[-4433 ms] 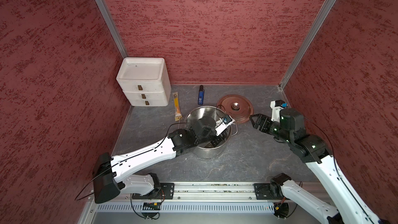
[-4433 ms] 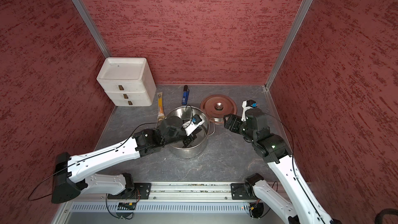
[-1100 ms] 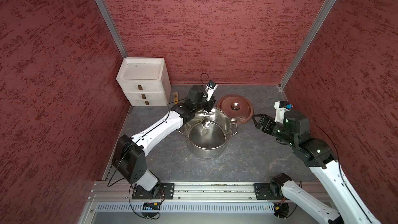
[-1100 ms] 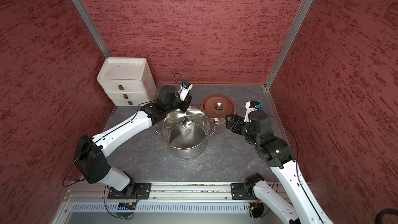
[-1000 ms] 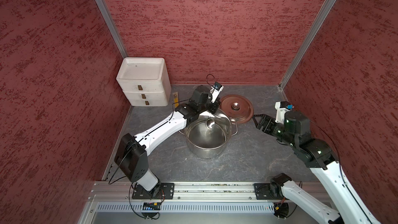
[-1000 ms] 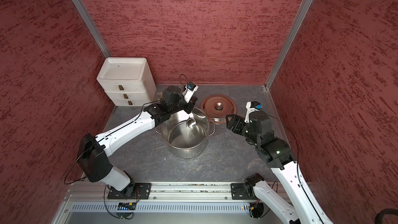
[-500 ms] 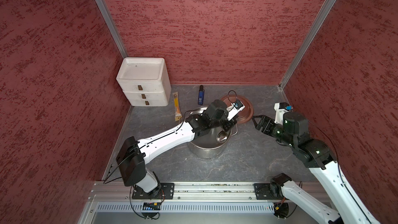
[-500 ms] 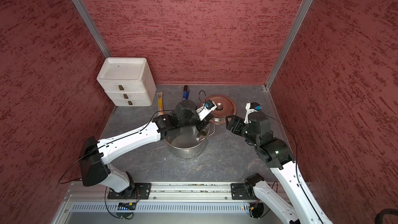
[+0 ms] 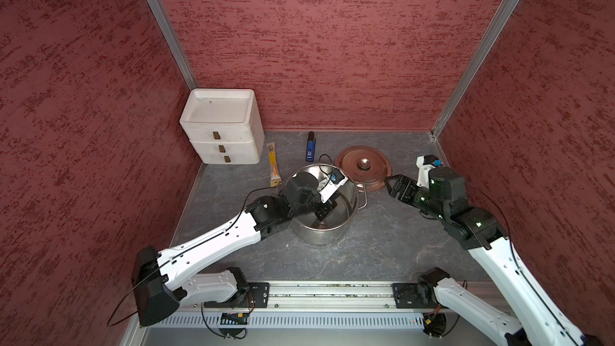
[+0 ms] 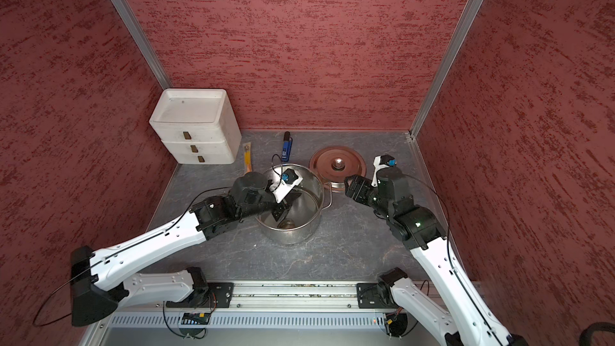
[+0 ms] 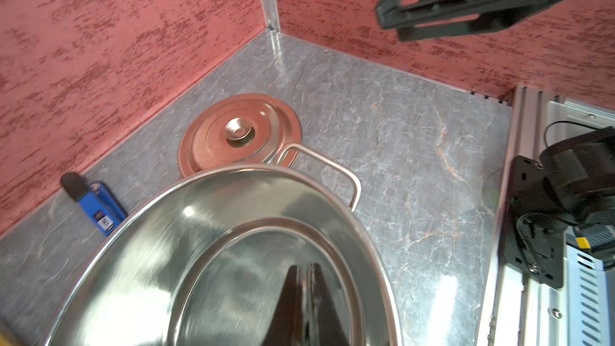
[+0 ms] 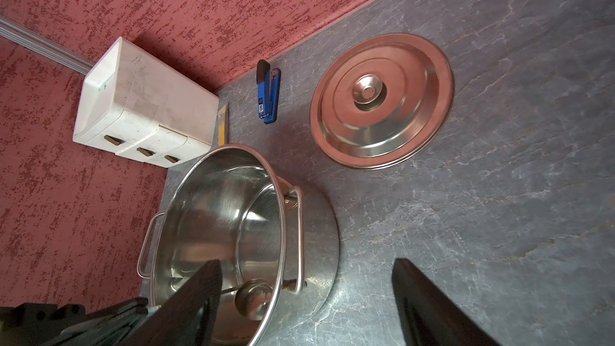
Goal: Stir the soup with a spoon
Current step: Stir the soup in the pan with a stick.
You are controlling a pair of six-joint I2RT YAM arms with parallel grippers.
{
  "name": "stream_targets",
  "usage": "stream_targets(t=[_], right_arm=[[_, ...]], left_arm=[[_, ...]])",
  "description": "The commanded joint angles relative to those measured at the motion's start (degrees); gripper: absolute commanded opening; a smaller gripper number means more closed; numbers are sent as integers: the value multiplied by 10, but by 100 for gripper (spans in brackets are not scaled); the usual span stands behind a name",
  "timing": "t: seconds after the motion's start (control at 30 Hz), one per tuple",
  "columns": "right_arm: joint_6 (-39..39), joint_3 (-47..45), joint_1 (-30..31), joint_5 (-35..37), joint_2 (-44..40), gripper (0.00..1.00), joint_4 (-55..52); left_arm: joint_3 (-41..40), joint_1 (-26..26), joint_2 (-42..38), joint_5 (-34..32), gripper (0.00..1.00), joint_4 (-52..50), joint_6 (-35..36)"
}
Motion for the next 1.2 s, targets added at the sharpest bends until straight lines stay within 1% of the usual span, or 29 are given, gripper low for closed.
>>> stream_targets(t=[0.0,0.1,0.23,0.37,0.47,0.6,0.73,0.8,0.97,1.17], right_arm=[[-4,6,-2,-13,1,84,19],[-4,8,-1,-12,1,84,17],[-6,12,-1,-8,-3,85,9],[-8,19,-2,-1,-7,84,-1],[-9,22,-2,5,-13,84,-7],[-6,23,-2,11,-19,84,-14],[-1,22,-1,18,-28,84,-21],[0,21,-1,22,-32,84,-24],[1,20,-1,27,-39,84,-28],[4,15,-2,28,-40,84,-27]], left_arm=[[-11,43,-27,-17,0,-6,-18],[-13,98,-32,-3,0,3,-20],[-2,160,-8,30,0,17,-7],[32,197,39,47,0,33,11],[66,207,80,58,0,54,28],[122,206,138,73,0,67,45],[169,189,185,90,0,75,65],[194,171,209,96,0,73,80],[232,121,244,104,0,74,93],[245,45,253,110,0,68,102]])
